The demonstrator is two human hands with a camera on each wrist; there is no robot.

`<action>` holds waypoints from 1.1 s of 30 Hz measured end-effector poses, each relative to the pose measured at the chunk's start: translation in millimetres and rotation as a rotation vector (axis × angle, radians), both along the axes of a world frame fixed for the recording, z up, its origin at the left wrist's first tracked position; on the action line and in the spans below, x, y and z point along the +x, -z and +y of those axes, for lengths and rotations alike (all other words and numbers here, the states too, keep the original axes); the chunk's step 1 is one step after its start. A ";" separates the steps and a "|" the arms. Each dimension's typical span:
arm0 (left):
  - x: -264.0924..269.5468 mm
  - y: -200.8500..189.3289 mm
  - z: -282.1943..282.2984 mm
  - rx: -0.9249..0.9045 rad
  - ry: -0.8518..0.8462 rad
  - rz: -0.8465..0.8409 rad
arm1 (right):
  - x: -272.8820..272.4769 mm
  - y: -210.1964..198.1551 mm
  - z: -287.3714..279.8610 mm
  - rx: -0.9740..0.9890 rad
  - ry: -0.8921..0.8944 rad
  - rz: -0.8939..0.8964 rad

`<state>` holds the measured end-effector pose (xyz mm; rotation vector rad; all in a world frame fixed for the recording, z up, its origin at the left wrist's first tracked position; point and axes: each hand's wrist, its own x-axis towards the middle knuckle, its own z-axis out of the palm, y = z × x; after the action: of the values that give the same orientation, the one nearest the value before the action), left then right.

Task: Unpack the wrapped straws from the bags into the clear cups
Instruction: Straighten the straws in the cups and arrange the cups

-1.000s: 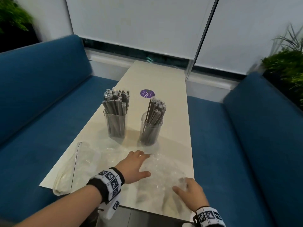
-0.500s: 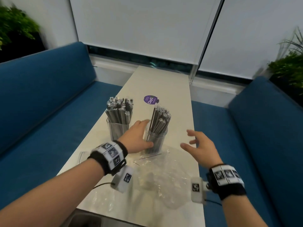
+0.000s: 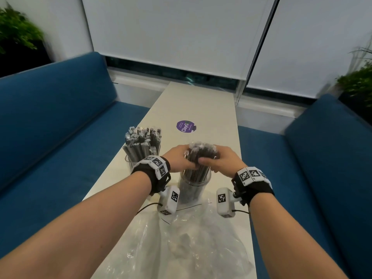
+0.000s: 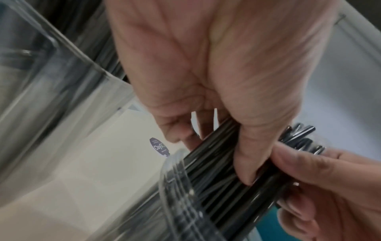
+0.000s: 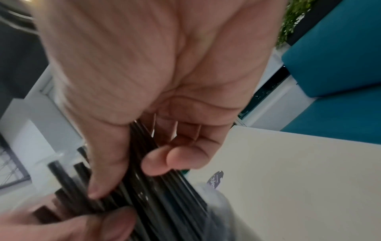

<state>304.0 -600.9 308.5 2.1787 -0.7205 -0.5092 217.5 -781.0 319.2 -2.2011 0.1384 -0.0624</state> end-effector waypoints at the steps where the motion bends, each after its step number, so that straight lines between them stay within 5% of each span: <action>1: -0.4 -1.7 0.6 -0.038 -0.017 0.015 | 1.7 -1.0 -1.8 0.028 0.045 -0.046; 5: 2.2 -2.3 1.9 -0.046 -0.045 0.051 | 6.9 8.3 -2.4 0.159 0.248 -0.086; 9: 2.2 1.2 4.0 0.001 -0.057 0.050 | -1.1 14.3 -4.1 0.208 0.173 0.014; 14: -1.8 3.0 1.6 -0.030 0.037 0.027 | -6.3 15.7 2.2 0.048 0.042 0.073; 20: -1.1 -6.3 0.1 -0.077 -0.060 -0.055 | 0.7 8.5 -1.3 -0.002 0.137 -0.059; 24: -1.9 -1.7 1.0 0.100 -0.014 -0.059 | -5.5 8.5 -7.5 0.010 0.084 0.097; 33: -1.8 -10.8 1.7 -0.041 -0.044 -0.038 | -7.4 7.3 0.3 0.070 0.247 -0.080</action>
<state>302.2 -599.2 319.3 2.1662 -0.6956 -0.4272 210.1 -780.8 311.9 -2.0980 0.3615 -0.2790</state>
